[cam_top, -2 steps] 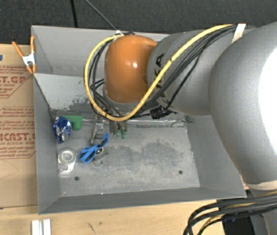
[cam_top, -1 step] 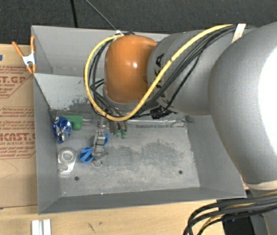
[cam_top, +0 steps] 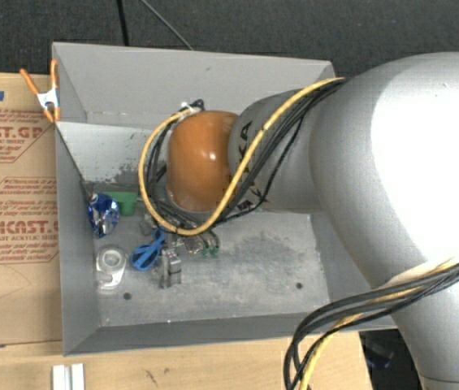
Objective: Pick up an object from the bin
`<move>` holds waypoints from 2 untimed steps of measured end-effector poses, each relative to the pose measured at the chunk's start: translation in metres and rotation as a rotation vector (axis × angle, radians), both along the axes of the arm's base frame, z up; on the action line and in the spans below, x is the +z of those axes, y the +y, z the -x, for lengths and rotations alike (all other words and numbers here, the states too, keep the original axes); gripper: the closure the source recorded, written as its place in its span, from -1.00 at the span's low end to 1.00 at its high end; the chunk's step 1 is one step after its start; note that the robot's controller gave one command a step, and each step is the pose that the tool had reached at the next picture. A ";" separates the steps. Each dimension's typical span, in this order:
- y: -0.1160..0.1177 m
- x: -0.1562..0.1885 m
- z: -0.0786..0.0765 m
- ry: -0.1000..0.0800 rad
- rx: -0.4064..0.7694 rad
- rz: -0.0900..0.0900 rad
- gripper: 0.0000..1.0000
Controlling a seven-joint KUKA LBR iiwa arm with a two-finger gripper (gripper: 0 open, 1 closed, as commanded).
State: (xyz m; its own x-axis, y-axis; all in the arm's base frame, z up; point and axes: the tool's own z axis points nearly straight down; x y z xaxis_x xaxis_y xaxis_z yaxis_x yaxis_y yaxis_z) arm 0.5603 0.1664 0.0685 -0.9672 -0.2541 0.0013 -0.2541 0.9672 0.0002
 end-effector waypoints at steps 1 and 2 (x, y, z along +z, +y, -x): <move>0.001 0.002 -0.002 -0.006 -0.001 -0.004 1.00; -0.019 0.003 -0.022 -0.007 0.230 -0.003 1.00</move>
Offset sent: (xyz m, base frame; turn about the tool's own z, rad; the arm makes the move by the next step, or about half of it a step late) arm 0.0000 0.0000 0.0000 0.0000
